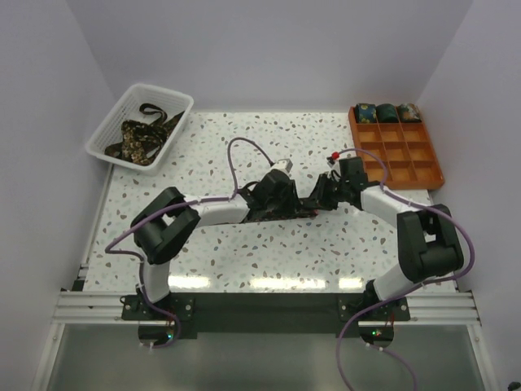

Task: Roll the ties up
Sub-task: Roll the tie

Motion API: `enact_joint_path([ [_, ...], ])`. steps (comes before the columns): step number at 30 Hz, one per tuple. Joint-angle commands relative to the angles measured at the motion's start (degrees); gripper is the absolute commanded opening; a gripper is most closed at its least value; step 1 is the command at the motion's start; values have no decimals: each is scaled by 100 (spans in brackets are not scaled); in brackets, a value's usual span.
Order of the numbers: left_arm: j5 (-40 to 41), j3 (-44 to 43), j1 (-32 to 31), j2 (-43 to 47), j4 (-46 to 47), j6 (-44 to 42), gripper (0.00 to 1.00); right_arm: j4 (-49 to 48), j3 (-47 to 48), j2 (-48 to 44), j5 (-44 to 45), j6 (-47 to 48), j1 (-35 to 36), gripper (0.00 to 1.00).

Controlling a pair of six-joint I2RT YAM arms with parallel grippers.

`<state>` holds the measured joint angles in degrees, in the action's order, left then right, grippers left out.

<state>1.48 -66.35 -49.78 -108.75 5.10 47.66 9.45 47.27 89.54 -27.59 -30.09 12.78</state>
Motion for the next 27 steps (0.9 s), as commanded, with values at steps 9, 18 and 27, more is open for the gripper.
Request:
enact_joint_path([
  [9, 63, -265, 21, -454, 131, 121, 28, 196, 459, -383, 157, -59, 32, 24],
  [18, 116, -352, 30, -489, -9, 68, 25, 646, 381, -499, 606, 451, -275, 44],
  [27, 72, -379, 74, -524, -159, 42, 24, 136, -24, -139, -219, 785, -662, 48],
])
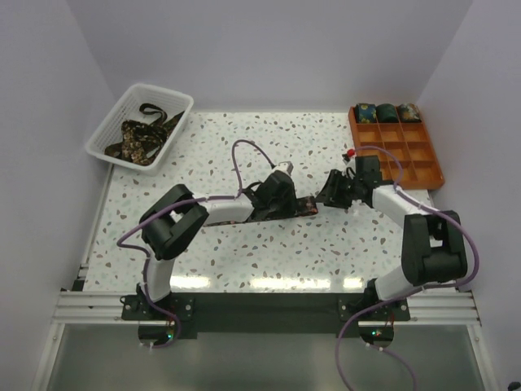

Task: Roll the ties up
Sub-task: Roll the tie

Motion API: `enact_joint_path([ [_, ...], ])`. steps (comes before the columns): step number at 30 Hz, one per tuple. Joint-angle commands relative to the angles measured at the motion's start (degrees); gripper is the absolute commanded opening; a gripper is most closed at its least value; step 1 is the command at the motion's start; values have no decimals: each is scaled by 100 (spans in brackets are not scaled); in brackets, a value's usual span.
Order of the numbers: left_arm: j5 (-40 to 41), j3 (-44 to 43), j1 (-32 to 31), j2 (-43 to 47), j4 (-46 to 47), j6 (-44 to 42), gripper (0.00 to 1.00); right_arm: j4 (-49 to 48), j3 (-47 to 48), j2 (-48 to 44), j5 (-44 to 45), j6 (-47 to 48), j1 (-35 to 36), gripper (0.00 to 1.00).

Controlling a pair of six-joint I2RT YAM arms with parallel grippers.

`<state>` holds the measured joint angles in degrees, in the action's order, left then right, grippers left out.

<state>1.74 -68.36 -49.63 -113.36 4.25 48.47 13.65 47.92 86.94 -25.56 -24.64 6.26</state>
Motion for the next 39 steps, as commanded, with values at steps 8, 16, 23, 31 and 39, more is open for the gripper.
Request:
enact_joint_path([
  [8, -24, -187, 120, -81, -179, -83, 24, -854, -222, 570, -906, 197, -11, 48],
  [16, -130, -266, 173, -160, -276, -153, 24, -1066, -266, 667, -1258, 214, -2, 44],
  [23, 150, -213, 173, 286, -346, -714, 45, -672, -204, 439, -969, 285, -2, 46],
  [31, 442, -134, 304, 1052, -390, -1656, 51, 101, 191, -150, -415, 434, -2, 48],
  [39, 310, -817, 445, 737, -583, -2087, 51, 788, 95, -871, 542, 601, 103, 48],
])
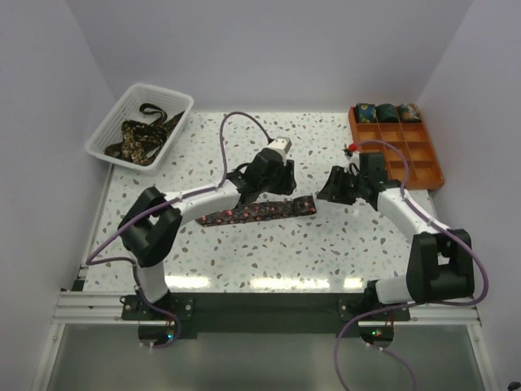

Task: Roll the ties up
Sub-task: Roll the tie

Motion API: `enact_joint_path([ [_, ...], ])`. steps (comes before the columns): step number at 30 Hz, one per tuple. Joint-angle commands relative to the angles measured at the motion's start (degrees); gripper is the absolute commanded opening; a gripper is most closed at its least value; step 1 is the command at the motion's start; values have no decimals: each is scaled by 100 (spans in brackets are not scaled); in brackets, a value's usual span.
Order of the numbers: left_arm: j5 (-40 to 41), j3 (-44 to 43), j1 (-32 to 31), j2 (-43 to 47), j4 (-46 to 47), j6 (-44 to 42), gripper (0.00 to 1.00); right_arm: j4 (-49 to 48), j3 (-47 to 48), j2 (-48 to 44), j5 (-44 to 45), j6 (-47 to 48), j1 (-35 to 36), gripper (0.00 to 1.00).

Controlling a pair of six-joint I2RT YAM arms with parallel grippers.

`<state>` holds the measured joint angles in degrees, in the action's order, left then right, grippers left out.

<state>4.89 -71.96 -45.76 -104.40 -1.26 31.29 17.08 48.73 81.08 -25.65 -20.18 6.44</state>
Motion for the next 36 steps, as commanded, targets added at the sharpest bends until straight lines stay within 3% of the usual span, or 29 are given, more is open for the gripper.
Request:
enact_joint_path([
  [1, -40, -563, 58, -255, -50, -395, 51, 532, -30, -425, 622, 155, 129, 47],
  [3, -93, -950, 58, -598, -111, -439, 50, 621, -170, -566, 824, 138, 331, 44],
  [9, -111, -1785, 58, -1407, -270, -466, 42, 674, -592, -795, 1562, -117, 999, 22],
  [15, -321, -2015, 58, -1891, -138, -220, 30, 253, -795, -436, 1791, -328, 1333, 7],
  [23, -357, -2146, 58, -2242, 20, -97, 23, -284, -839, 57, 1783, -478, 1580, 2],
  [36, -655, -2401, 58, -2700, 3, -61, 22, -776, -935, 417, 1994, -583, 1703, 0],
])
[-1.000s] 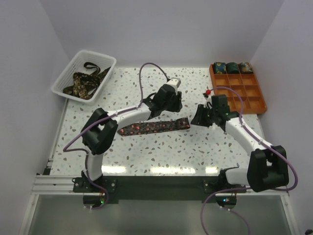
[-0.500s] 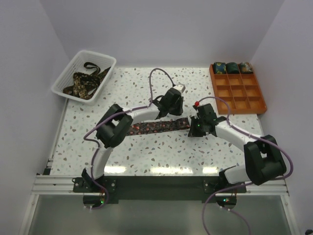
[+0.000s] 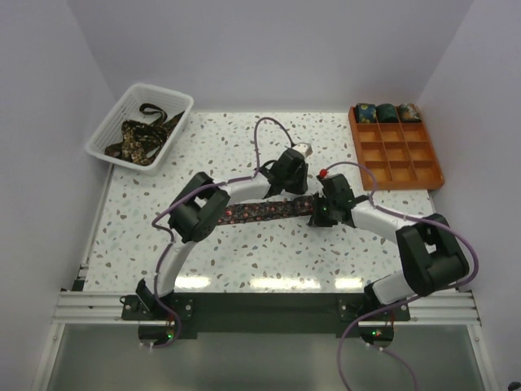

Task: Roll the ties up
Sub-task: Roll the tie

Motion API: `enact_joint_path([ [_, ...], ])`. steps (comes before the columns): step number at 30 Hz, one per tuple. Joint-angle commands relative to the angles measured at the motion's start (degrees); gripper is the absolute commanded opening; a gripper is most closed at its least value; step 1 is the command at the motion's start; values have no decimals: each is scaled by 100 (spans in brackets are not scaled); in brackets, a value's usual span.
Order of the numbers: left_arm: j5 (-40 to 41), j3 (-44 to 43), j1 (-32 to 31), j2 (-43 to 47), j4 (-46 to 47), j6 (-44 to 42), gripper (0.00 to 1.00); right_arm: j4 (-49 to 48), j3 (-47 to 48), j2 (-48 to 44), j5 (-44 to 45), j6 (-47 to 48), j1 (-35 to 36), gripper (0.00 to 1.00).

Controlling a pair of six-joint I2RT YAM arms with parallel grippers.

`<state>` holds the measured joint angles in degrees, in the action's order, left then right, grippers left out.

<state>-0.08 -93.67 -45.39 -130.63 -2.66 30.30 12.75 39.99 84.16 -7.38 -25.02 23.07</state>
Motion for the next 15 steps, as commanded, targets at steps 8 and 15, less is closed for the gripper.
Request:
enact_joint_path([
  [8, -475, -266, 12, -191, 151, -33, 22, -581, -79, 241, 298, -144, 48, 0],
  [15, -739, -170, -58, -209, 99, -121, 22, -712, 53, 364, 359, -205, 48, 0],
])
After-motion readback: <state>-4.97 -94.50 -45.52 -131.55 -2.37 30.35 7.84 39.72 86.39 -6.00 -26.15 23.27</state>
